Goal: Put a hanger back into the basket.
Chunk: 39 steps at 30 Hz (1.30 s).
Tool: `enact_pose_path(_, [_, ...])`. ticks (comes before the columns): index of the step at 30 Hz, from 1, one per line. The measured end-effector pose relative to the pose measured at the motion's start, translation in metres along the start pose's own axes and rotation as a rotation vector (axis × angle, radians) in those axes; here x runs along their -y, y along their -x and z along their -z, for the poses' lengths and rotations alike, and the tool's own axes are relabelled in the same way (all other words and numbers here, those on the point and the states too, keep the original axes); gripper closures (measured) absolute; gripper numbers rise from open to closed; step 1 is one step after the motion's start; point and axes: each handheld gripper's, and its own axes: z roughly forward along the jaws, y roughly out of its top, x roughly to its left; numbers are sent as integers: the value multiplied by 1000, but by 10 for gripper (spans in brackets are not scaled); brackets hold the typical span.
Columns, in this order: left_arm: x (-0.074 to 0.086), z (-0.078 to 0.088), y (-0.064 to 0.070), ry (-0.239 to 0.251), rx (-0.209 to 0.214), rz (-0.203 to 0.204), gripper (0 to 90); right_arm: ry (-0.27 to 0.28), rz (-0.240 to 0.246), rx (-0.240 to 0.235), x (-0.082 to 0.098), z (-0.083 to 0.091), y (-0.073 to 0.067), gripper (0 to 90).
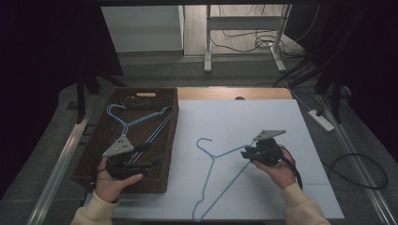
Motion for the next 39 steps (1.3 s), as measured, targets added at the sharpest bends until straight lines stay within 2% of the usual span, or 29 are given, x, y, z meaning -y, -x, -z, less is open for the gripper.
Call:
enact_pose_path(1, [0, 0, 0, -1, 0, -1, 318, -48, -20, -5, -1, -6, 0, 866])
enact_pose_path(2, [0, 0, 0, -1, 0, -1, 318, -72, -26, -3, -1, -9, 0, 898])
enact_pose_path(8, [0, -1, 0, -3, 0, -3, 318, -167, -21, 11, 1, -24, -4, 900])
enact_pose_path(12, [1, -2, 1, -6, 3, -4, 319, -192, -22, 35, 3, -29, 1, 900])
enact_pose_path(14, [1, -2, 1, -6, 3, -6, 318, -214, -43, 47, 7, -33, 6, 900])
enact_pose_path(19, [1, -2, 1, -7, 4, -4, 319, -224, -56, 46, 14, -28, 6, 900])
enact_pose_path(25, [2, -2, 1, -10, 4, -4, 319, -226, -74, 38, 28, -15, 9, 900])
enact_pose_path(32, [2, -2, 1, -9, 5, -4, 319, -236, -125, 60, 48, 6, 8, 900])
enact_pose_path(39, [3, -4, 1, -14, 6, -3, 319, -241, -141, 79, 58, 16, 5, 900])
